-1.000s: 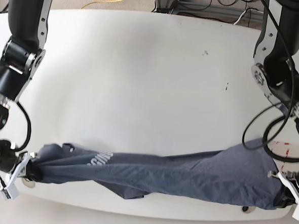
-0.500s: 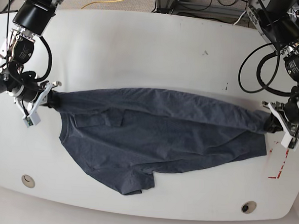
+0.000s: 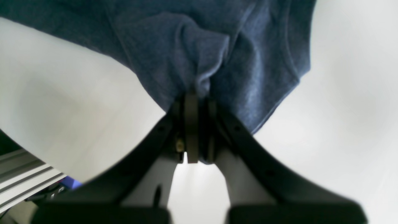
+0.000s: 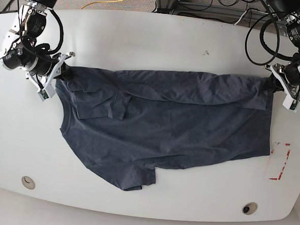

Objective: Layout the t-shirt on the table in an organized manner, then fold the t-shirt properly
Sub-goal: 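Lay the stretched t-shirt down, dragging it flat with both grippers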

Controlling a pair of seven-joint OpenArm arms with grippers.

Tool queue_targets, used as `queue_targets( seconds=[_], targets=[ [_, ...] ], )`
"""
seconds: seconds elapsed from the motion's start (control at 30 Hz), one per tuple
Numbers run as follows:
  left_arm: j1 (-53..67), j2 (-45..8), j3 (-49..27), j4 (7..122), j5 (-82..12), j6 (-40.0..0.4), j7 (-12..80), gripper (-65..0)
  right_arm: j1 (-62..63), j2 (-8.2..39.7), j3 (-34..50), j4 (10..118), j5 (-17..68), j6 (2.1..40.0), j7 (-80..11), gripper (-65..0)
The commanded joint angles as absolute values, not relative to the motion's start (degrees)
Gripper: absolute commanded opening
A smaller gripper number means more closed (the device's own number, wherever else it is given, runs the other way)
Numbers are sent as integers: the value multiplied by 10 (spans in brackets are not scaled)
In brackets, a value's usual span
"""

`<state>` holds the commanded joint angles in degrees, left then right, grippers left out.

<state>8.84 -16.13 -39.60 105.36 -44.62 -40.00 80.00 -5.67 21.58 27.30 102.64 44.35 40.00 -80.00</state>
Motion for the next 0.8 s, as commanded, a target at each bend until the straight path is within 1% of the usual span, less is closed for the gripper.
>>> queue_targets(
  seconds=[0.13, 0.3, 0.63, 0.8],
  targets=[
    [111, -172, -396, 1054, -446, -400, 800, -650, -72, 220, 273, 1025, 443, 400, -796, -650],
    [131, -184, -396, 1054, -446, -400, 800, -650, -87, 237, 273, 1021, 443, 400, -779, -650],
    [169, -204, -397, 1053, -446, -400, 800, -650, -90, 252, 274, 955, 442, 400, -776, -650],
    [188, -213, -397, 1053, -446, -400, 800, -650, -91, 255, 274, 953, 415, 400, -772, -644]
  ],
)
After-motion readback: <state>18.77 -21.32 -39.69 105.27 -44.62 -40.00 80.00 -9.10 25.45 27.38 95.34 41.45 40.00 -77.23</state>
